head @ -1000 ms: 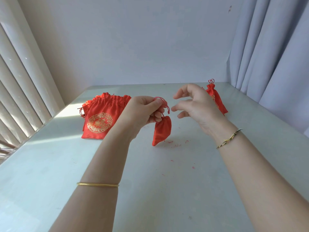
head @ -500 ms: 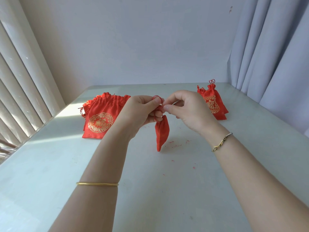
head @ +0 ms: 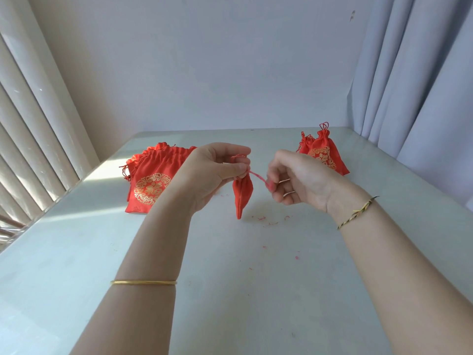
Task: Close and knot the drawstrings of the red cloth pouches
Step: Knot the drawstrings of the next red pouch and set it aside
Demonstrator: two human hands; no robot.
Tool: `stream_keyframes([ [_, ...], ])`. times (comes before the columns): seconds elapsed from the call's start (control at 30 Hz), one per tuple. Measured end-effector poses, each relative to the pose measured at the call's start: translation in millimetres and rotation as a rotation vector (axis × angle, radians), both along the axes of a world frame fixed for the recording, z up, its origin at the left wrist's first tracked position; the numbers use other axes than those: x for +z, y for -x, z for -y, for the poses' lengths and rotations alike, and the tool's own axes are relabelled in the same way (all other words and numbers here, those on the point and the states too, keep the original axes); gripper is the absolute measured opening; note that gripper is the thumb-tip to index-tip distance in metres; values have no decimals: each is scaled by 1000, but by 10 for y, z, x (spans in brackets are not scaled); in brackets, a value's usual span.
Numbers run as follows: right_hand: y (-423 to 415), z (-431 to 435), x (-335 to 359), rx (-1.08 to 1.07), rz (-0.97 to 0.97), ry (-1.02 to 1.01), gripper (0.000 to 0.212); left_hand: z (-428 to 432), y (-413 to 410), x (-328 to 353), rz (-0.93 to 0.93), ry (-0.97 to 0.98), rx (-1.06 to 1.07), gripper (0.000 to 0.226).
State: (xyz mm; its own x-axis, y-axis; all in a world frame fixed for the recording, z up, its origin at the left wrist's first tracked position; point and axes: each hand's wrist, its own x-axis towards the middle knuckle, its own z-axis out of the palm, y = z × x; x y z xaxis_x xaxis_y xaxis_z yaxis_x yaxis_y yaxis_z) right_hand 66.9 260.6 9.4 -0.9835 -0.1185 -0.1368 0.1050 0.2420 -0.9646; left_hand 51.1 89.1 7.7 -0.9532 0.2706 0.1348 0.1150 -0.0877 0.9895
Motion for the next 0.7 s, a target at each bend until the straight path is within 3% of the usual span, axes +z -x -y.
stream_keyframes([
  [0.07,39,-20,-40,-139,-117,-75,23,-8,-26,22,-42,68,-49,36],
  [0.13,90,-22,-67,-159,-240,-21,21,-23,-52,51,-94,153,-94,43],
  [0.2,98,-6,-110,29,-200,125,34,-43,-76,77,-159,238,-118,48],
  [0.27,80,28,-167,185,-127,144,31,-62,-92,92,-199,289,-124,51],
  [0.33,78,49,-213,186,-120,79,17,-65,-98,92,-237,351,-103,51],
  [0.53,65,29,-215,164,-137,57,16,-89,-15,12,-494,587,115,51],
  [0.7,80,50,-204,188,-111,204,16,-142,3,-35,-618,488,222,50],
])
